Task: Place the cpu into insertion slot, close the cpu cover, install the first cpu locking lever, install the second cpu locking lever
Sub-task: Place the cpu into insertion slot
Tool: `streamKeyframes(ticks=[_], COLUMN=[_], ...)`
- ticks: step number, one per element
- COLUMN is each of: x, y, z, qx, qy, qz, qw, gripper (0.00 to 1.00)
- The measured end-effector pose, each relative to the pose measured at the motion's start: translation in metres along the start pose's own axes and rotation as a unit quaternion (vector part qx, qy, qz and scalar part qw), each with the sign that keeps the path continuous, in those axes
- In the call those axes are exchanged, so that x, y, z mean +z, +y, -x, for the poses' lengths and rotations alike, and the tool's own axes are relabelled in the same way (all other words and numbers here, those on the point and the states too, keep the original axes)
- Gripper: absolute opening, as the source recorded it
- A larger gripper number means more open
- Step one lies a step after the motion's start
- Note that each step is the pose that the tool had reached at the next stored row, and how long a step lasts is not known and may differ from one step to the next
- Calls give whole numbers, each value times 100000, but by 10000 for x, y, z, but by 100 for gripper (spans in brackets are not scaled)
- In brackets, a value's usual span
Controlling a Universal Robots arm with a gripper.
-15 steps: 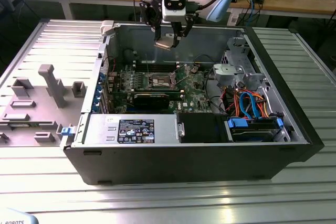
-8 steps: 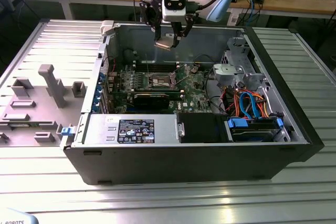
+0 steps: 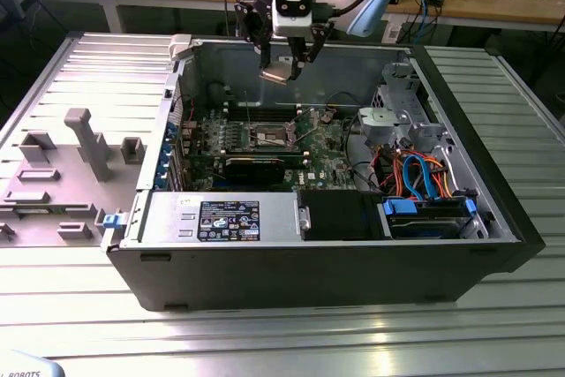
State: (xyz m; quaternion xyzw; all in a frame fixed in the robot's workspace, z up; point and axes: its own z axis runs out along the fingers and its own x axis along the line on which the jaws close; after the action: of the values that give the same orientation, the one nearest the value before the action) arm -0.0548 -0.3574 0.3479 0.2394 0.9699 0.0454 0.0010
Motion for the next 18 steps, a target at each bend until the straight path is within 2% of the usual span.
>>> streamKeyframes(ticks=[3, 5, 18], x=[3, 5, 5], y=[0, 0, 0], z=[0, 0, 0], qx=[2414, 4119, 4347], qy=[-212, -363, -383], qz=[49, 80, 87], qw=[99971, 99914, 99905], gripper=[54, 54, 54])
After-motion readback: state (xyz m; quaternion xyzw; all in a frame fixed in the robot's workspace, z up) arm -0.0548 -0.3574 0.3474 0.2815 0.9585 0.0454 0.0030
